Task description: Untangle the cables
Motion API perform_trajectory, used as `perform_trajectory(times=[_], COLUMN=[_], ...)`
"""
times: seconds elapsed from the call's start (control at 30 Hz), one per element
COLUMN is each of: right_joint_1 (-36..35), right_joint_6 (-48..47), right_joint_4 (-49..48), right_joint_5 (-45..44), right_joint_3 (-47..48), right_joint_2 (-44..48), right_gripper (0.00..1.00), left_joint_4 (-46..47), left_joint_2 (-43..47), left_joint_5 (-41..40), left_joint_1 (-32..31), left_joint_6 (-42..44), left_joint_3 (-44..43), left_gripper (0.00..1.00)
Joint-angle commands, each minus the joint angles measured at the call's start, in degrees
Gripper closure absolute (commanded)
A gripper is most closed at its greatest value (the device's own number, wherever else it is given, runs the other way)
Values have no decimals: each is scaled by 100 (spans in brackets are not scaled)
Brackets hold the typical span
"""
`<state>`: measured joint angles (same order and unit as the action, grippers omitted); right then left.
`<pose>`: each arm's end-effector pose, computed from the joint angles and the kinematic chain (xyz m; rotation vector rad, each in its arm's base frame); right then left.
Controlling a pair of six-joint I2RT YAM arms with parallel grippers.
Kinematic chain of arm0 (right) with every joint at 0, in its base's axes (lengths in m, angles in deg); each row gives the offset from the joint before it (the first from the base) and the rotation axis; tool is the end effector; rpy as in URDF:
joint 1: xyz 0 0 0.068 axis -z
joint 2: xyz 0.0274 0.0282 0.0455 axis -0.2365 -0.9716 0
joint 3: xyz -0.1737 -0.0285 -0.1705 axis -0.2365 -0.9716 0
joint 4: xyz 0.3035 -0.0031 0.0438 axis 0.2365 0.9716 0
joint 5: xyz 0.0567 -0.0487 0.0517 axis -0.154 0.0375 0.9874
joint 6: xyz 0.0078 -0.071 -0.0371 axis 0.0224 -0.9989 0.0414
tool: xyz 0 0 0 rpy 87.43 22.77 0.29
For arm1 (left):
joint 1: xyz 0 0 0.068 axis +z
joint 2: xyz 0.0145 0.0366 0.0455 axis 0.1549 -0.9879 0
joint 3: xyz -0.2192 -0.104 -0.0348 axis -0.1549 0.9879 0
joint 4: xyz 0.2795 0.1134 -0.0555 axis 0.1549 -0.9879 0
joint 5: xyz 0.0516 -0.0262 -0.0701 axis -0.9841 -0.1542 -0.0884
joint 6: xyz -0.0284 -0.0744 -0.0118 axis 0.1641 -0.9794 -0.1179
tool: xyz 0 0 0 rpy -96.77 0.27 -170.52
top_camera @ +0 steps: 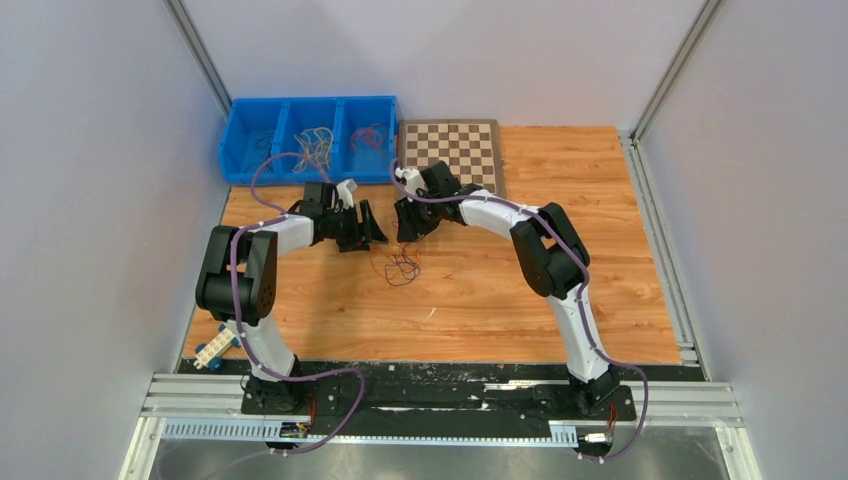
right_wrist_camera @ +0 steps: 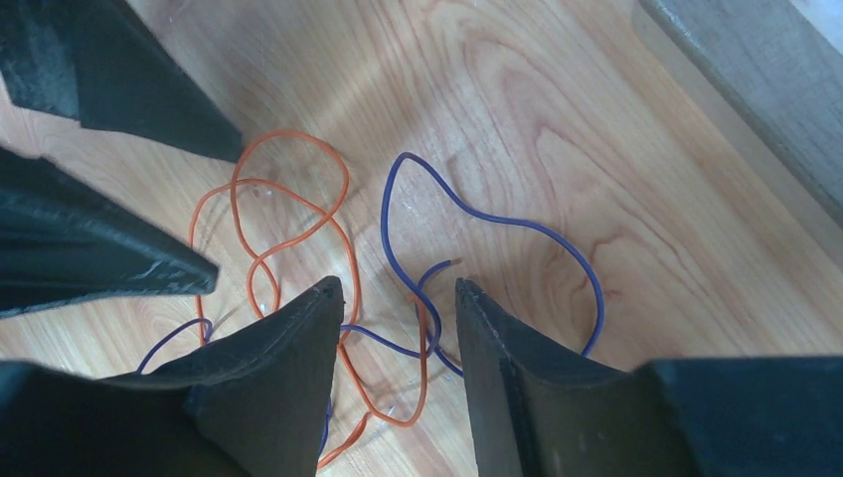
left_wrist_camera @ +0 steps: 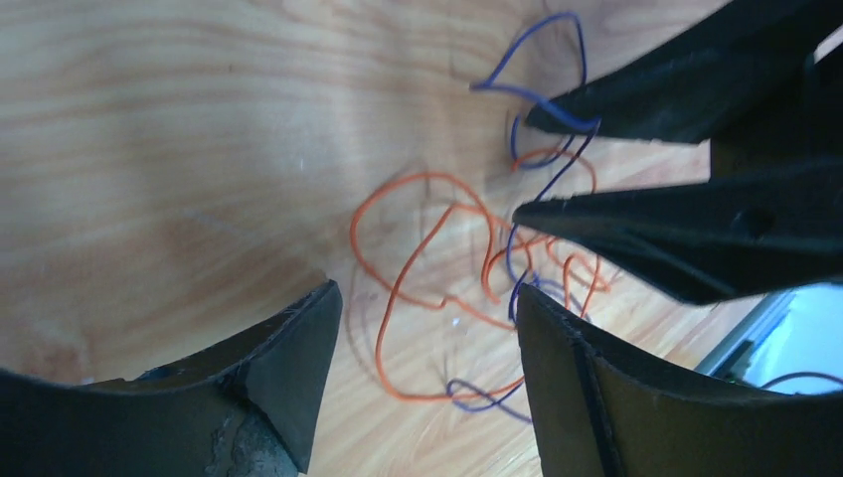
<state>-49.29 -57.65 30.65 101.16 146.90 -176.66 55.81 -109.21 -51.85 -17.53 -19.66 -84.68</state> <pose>0.4173 0.3368 0.0781 -0.9503 2.3377 0.8340 0.3772 -0.0938 0.0648 -0.1188 2.5450 -0.9198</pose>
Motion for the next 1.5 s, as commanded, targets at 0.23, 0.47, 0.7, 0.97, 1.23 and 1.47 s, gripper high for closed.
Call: perform_trajectory(times=[0.23, 0.47, 0.7, 0.97, 1.23, 1.47], right_joint_1=[-18, 20, 77, 618, 1412, 2243], right_joint_6=[25, 75, 0, -382, -1200, -2251], right_joint_4=[8, 7, 8, 136, 450, 765], right_joint_5=[46, 96, 138, 138, -240, -860], right_joint_3=[-348, -425, -746, -1582, -2873, -3721], right_joint_2=[12, 97, 323, 1170, 2300, 3110], right_gripper=[61, 78, 93, 100, 100, 100], left_joint_4=[563, 621, 617, 304, -335, -504], left_joint_2=[-777, -703, -774, 623, 1978, 2603], left_joint_5=[271, 313, 68, -389, -778, -931], left_joint_1=[-345, -461, -581, -462, 699, 1684], left_joint_6=[-781, -788, -697, -304, 262, 926], left_joint_3=[-346, -88, -187, 59, 90, -931], left_gripper=[51, 36, 82, 100, 100, 100])
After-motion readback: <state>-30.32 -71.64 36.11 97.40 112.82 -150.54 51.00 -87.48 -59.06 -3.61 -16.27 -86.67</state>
